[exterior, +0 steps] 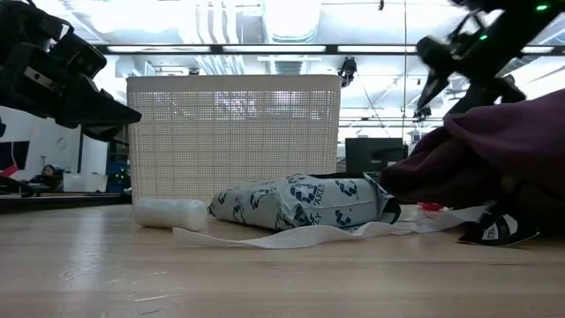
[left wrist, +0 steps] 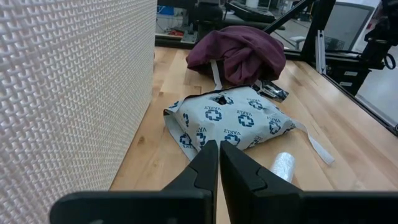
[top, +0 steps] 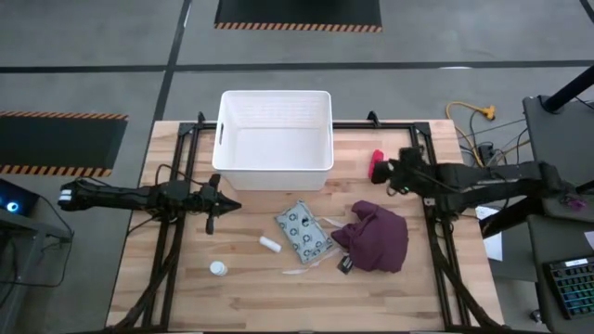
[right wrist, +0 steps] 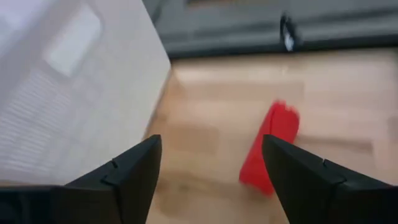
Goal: Pick & place medical supplies in basket/bin
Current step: Put the red bandage into the white bin, then put the light blue mailer bag into the white bin
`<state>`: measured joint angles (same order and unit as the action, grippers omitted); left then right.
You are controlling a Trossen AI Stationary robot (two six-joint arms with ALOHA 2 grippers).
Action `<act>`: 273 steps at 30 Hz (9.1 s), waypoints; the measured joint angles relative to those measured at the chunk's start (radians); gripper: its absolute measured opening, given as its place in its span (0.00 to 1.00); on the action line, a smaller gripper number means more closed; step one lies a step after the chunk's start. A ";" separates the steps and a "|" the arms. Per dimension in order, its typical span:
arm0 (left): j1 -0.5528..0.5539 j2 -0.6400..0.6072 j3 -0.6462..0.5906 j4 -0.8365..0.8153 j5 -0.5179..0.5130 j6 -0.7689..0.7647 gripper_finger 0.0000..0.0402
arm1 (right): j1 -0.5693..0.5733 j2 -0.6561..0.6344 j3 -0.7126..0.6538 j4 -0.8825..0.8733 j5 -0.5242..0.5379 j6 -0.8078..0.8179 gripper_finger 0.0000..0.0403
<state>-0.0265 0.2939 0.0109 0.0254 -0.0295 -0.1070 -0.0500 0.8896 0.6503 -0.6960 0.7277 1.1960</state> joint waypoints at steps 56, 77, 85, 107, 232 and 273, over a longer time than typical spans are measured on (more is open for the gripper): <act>0.000 0.000 0.000 0.000 0.000 0.000 0.00 | -0.572 0.661 0.098 0.124 -0.494 -0.206 0.24; -0.001 0.000 0.000 0.000 0.000 0.000 0.00 | -0.566 0.244 0.160 0.560 -0.519 -0.383 0.23; -0.001 0.000 0.000 0.000 -0.001 0.000 0.00 | -0.501 0.173 0.163 0.958 -0.623 -0.797 0.23; 0.000 0.000 0.000 0.000 0.000 0.000 0.00 | -0.361 0.572 0.541 0.785 -0.999 -1.005 0.23; 0.000 0.022 0.000 -0.004 0.000 0.000 0.00 | 0.153 1.053 0.623 0.213 -0.628 -0.208 0.02; -0.001 0.033 0.000 -0.004 0.000 0.000 0.00 | -0.291 0.753 0.884 0.467 -0.593 -1.068 0.02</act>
<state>-0.0273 0.3271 0.0109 0.0216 -0.0296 -0.1074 -0.3412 1.6428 1.5339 -0.2286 0.1343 0.1280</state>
